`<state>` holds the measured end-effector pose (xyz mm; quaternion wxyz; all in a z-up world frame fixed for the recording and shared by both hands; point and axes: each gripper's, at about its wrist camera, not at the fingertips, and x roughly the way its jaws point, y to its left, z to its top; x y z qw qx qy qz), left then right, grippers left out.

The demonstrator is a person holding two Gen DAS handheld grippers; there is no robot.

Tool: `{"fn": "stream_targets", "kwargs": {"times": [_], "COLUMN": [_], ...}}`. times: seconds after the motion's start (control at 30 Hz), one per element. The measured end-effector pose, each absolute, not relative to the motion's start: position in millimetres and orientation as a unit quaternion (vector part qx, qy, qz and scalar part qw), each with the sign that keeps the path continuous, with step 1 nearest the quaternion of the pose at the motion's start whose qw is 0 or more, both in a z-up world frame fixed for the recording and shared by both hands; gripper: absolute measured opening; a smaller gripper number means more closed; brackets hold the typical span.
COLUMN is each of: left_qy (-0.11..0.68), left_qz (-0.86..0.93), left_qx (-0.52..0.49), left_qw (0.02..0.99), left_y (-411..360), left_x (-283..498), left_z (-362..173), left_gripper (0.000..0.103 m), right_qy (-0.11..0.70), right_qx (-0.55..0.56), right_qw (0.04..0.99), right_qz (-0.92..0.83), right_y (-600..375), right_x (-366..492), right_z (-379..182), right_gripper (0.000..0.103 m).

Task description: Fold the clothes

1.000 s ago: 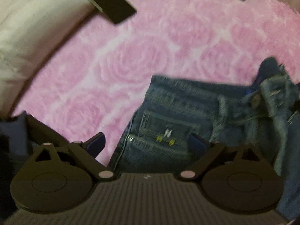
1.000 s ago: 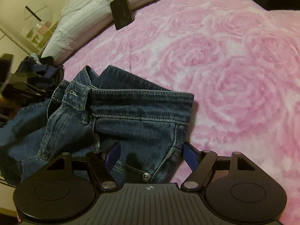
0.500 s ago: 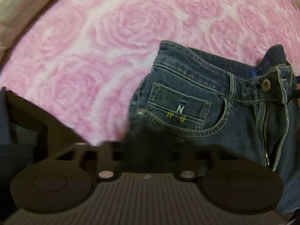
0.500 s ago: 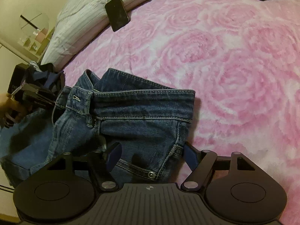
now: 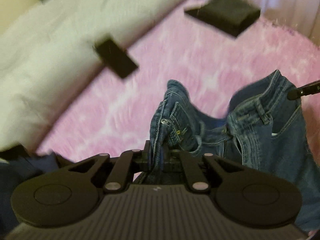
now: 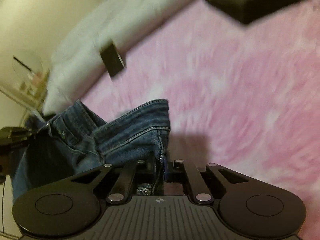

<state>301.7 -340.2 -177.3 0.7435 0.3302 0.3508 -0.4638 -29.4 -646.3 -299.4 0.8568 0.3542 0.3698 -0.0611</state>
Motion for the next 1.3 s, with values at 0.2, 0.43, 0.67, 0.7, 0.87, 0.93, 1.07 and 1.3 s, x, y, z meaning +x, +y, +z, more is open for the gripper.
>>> {"fn": "stream_targets", "kwargs": {"times": [0.2,0.43,0.67,0.7,0.87,0.93,1.07,1.3], "left_qy": [0.267,0.211,0.245,0.256,0.301,0.307,0.322,0.399], "left_qz": [-0.496,-0.582,-0.635,-0.631,-0.595,-0.593,-0.579,-0.497], "left_qx": [0.298,0.245,0.233,0.238,0.264,0.282,0.323,0.356], "left_qw": [0.771,0.746,0.695,0.693,0.697,0.689,0.677,0.684], "left_y": [-367.3,-476.8,-673.5,-698.4,-766.2,-757.6,-696.0,-542.4], "left_x": [231.0,145.2,88.6,82.9,56.5,47.2,34.7,25.8], "left_z": [-65.6,-9.9,-70.3,-86.2,-150.1,-163.5,-184.5,-221.9], "left_gripper": [0.005,0.005,0.013,0.016,0.035,0.046,0.062,0.069], "right_qy": [0.293,0.236,0.213,0.223,0.289,0.308,0.326,0.420], "right_qx": [0.331,0.318,0.303,0.307,0.295,0.269,0.301,0.287], "right_qw": [0.890,0.891,0.863,0.857,0.830,0.833,0.830,0.855], "right_qz": [-0.112,-0.223,-0.342,-0.349,-0.374,-0.373,-0.338,-0.099], "right_y": [-681.4,-753.7,-850.0,-865.4,-929.5,-935.8,-933.2,-837.9], "right_x": [-105.0,-217.4,-316.7,-322.1,-336.5,-339.8,-351.0,-298.9], "right_z": [-205.1,-133.4,-115.8,-127.3,-204.9,-225.1,-247.5,-263.7], "right_gripper": [0.005,0.005,0.005,0.005,0.048,0.063,0.063,0.063]}}
